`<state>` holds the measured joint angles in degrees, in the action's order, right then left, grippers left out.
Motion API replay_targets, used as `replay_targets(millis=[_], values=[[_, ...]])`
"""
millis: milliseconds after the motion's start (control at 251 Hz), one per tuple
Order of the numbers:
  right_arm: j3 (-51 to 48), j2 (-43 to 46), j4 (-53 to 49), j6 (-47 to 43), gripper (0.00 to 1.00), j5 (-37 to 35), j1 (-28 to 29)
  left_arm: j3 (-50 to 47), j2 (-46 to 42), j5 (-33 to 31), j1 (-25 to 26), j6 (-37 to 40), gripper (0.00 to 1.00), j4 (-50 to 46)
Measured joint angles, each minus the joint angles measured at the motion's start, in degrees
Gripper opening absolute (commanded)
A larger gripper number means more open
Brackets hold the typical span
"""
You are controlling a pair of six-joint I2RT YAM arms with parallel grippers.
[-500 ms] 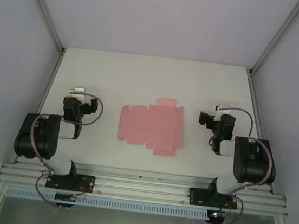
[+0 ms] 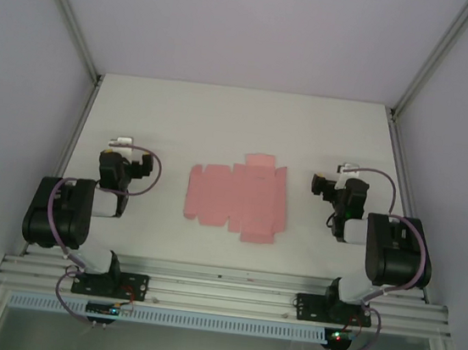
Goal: Assemble paper box
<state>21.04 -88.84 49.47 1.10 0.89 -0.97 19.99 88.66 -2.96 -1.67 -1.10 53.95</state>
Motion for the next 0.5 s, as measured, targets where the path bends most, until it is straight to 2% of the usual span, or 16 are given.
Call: replay_targets(millis=[351, 499], values=[[0.0, 0.0, 0.0, 0.0, 0.99, 0.5, 0.0, 0.0, -0.1, 0.0, 0.0, 0.0, 0.99, -0.3], [0.2, 3.1, -4.1, -0.3, 0.99, -0.6, 0.5, 0.7, -5.1, 0.2, 0.0, 0.0, 1.0, -7.0]])
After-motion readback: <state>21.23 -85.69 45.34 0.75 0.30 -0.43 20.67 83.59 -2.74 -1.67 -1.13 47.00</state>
